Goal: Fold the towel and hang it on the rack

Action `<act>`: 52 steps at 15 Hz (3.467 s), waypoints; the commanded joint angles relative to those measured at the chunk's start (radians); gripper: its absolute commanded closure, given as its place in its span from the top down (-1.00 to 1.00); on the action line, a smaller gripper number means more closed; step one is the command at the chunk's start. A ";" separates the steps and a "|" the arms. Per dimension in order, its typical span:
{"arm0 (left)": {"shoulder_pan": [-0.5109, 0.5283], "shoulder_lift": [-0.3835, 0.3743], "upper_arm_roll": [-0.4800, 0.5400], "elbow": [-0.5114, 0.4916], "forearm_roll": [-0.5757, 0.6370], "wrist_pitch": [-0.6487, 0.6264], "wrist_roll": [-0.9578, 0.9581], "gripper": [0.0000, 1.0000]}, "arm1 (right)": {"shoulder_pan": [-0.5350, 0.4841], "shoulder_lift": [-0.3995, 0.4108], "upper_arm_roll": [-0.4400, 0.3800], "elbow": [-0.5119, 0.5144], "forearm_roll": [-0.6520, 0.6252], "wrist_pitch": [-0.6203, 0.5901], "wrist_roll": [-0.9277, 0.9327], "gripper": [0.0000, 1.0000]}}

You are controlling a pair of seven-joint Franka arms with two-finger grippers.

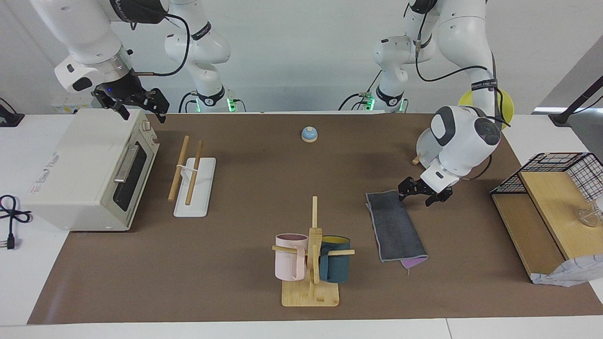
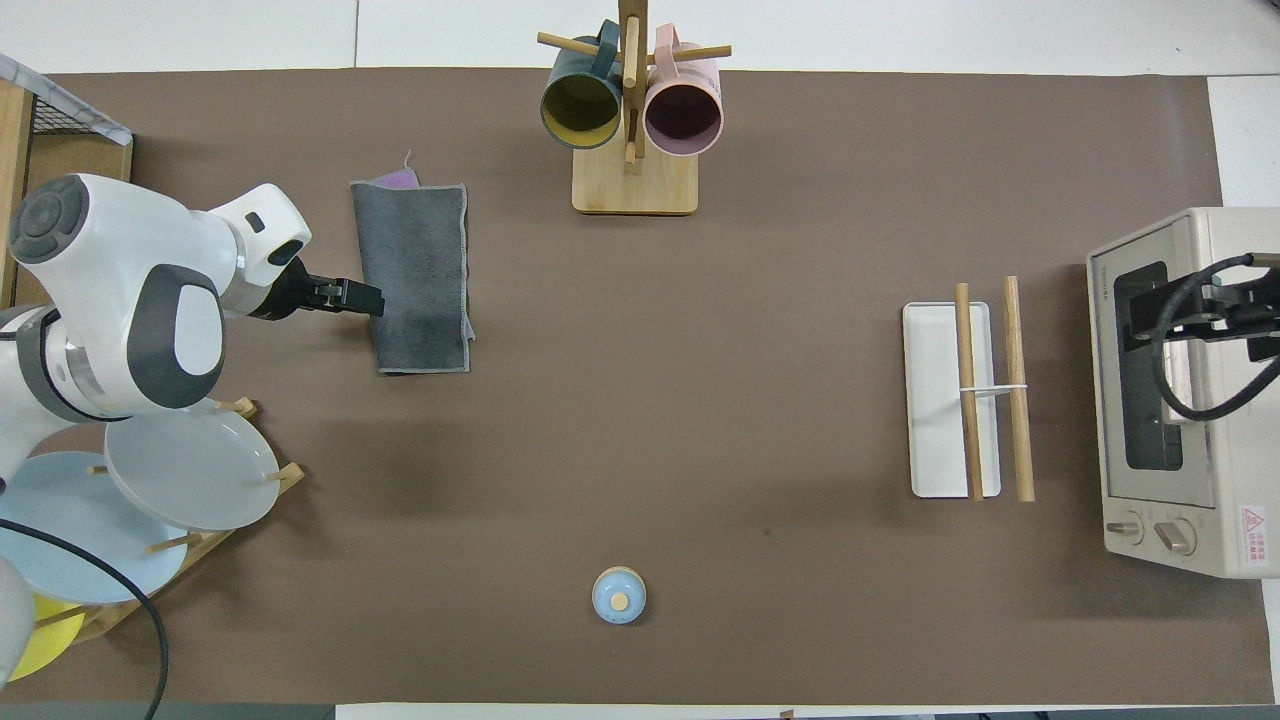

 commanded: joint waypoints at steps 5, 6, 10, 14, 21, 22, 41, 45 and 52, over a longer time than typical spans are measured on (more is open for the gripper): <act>-0.014 0.040 -0.008 -0.036 -0.090 0.084 0.010 0.61 | -0.010 -0.009 0.005 -0.006 0.021 0.002 -0.025 1.00; -0.014 0.048 -0.008 -0.036 -0.090 0.086 0.010 0.57 | -0.008 -0.009 0.005 -0.006 0.021 0.002 -0.025 1.00; -0.014 0.056 -0.008 -0.036 -0.092 0.086 0.010 0.37 | -0.010 -0.009 0.005 -0.007 0.021 -0.001 -0.025 1.00; -0.014 0.059 -0.008 -0.036 -0.099 0.088 0.010 0.14 | -0.011 -0.009 0.003 -0.007 0.021 -0.001 -0.024 1.00; -0.014 0.070 -0.008 -0.030 -0.110 0.114 0.010 -0.10 | -0.008 -0.009 0.003 -0.006 0.020 0.000 -0.025 1.00; -0.014 0.070 -0.008 -0.030 -0.110 0.114 0.010 -0.28 | -0.007 -0.009 0.005 -0.007 0.020 0.002 -0.027 1.00; -0.142 -0.099 -0.009 0.281 -0.050 -0.383 -1.041 -1.00 | -0.039 -0.054 -0.006 -0.099 0.235 -0.001 0.120 1.00; -0.218 -0.179 -0.011 0.308 -0.050 -0.403 -1.495 -1.00 | -0.033 -0.055 -0.006 -0.104 0.392 0.000 0.434 1.00; -0.252 -0.214 -0.083 0.334 -0.055 -0.285 -2.255 -1.00 | 0.008 -0.078 0.022 -0.185 0.743 0.253 1.224 1.00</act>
